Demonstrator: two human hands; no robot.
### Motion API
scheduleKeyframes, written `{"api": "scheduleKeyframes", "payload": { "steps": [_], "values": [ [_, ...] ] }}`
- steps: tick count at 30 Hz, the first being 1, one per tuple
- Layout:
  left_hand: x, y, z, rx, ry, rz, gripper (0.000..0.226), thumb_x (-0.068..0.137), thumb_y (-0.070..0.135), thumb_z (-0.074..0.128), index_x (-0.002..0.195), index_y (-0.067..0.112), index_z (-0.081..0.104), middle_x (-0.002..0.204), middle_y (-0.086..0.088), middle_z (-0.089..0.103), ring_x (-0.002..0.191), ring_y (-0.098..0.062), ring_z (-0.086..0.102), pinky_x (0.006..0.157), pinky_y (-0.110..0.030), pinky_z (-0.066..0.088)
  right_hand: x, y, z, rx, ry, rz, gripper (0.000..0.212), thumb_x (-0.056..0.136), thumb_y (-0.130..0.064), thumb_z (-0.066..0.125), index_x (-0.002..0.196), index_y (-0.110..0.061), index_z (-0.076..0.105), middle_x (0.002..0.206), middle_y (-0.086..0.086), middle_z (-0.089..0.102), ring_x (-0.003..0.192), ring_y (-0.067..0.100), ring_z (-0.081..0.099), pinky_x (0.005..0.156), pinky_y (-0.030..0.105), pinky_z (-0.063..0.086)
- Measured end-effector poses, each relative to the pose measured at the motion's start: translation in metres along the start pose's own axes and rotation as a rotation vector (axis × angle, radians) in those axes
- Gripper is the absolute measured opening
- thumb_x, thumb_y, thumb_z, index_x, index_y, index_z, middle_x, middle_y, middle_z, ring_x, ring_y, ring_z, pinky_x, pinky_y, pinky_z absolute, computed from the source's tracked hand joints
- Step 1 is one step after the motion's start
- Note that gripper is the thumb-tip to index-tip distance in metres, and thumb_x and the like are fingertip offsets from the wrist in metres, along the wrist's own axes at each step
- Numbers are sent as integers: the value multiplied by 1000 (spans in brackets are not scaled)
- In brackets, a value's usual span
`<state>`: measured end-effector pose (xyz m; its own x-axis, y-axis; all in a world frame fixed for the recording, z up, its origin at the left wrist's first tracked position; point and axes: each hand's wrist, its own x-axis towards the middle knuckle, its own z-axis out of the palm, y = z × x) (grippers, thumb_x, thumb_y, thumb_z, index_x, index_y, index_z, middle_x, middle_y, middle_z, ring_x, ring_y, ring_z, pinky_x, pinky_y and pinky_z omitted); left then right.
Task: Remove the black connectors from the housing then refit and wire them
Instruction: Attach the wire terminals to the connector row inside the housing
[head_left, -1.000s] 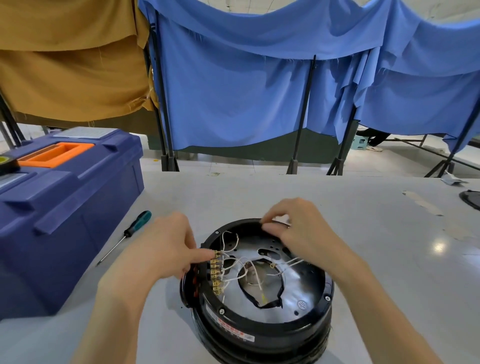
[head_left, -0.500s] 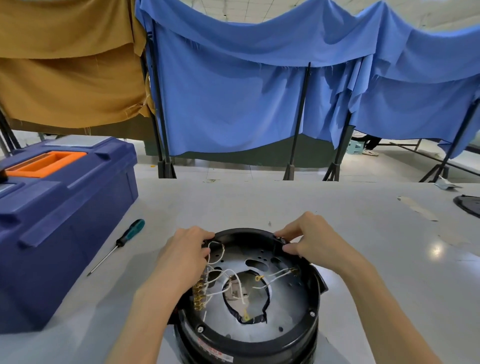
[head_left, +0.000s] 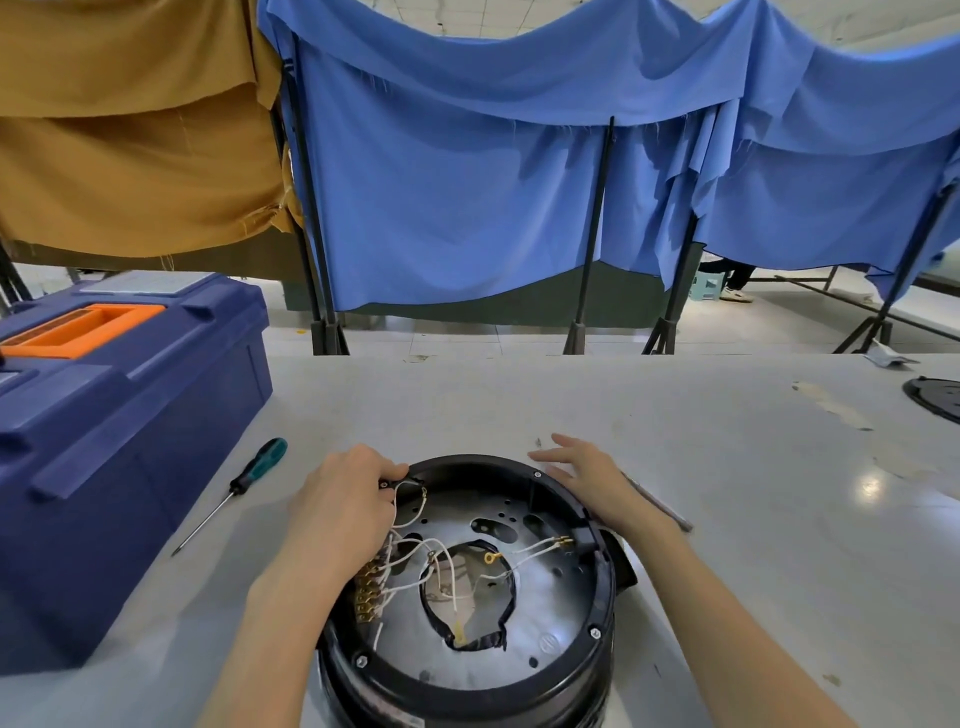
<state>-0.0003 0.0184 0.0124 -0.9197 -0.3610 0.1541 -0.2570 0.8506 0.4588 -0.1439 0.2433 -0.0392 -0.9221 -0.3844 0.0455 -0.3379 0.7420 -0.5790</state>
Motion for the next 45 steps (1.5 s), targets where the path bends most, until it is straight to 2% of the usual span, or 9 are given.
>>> {"api": "scheduleKeyframes", "payload": {
  "steps": [5, 9, 14, 19, 24, 30, 35, 40, 45],
  "values": [
    [0, 0, 1, 5, 2, -11, 35, 94, 16, 53, 124, 32, 63, 122, -6, 63, 90, -28, 63, 80, -40, 54, 22, -6, 7, -131, -2, 21, 36, 92, -29, 61, 128, -29, 62, 141, 2, 51, 131, 36, 36, 104, 40, 29],
    [1, 0, 2, 15, 0, -12, 36, 95, 16, 52, 125, 33, 62, 122, -6, 63, 92, -26, 62, 81, -39, 53, 27, -3, 12, -42, 125, 27, 9, 86, -20, 66, 89, -17, 74, 111, 5, 68, 118, 33, 44, 95, 32, 35],
    [1, -1, 3, 15, 4, -13, 36, 95, 15, 52, 125, 32, 62, 123, -4, 63, 96, -26, 62, 82, -37, 53, 30, 4, 13, -45, 137, 28, 5, 82, -17, 71, 81, -11, 70, 105, 11, 62, 109, 31, 49, 86, 27, 32],
    [1, -2, 3, -8, 8, -23, 36, 94, 13, 51, 124, 31, 64, 122, -5, 63, 107, -27, 59, 89, -40, 51, 20, 2, 4, 317, 247, 86, 20, 84, -16, 73, 69, -17, 60, 103, 10, 58, 100, 26, 55, 80, 32, 41],
    [-4, 4, -1, -75, 11, 24, 28, 95, 26, 57, 122, 30, 64, 121, -1, 64, 110, -23, 59, 93, -37, 49, -8, -32, -20, 570, 299, -75, 17, 83, -10, 72, 70, -16, 63, 93, -1, 70, 96, 17, 64, 81, 38, 52],
    [-16, 33, -17, -602, -11, 208, 30, 74, 25, 81, 103, 31, 73, 87, 11, 74, 82, -1, 68, 79, -18, 53, -46, -77, -18, 611, 235, -286, 12, 81, -7, 72, 72, -12, 65, 97, -6, 71, 95, -4, 61, 73, 4, 43],
    [-24, 42, -23, -629, 56, 287, 8, 78, 16, 77, 82, 23, 77, 65, 8, 73, 64, -3, 70, 66, -16, 54, -57, -94, -8, 671, 172, -371, 7, 80, 2, 71, 77, 3, 65, 99, 9, 69, 94, 7, 65, 75, 18, 53],
    [-20, 34, -29, -636, 115, 224, 22, 81, 4, 73, 77, 25, 73, 64, 4, 72, 60, -9, 70, 69, -30, 58, -58, -93, -9, 625, 191, -355, 15, 83, -7, 73, 92, -18, 75, 121, -5, 61, 114, -2, 54, 79, 15, 52],
    [-17, 22, -37, -653, 125, 186, 23, 80, -3, 70, 75, 19, 72, 63, 4, 72, 57, -11, 70, 63, -17, 57, -58, -85, -12, 746, 93, -306, 15, 89, 4, 62, 96, -1, 74, 84, 16, 73, 76, 19, 72, 69, 24, 56]
  ]
}}
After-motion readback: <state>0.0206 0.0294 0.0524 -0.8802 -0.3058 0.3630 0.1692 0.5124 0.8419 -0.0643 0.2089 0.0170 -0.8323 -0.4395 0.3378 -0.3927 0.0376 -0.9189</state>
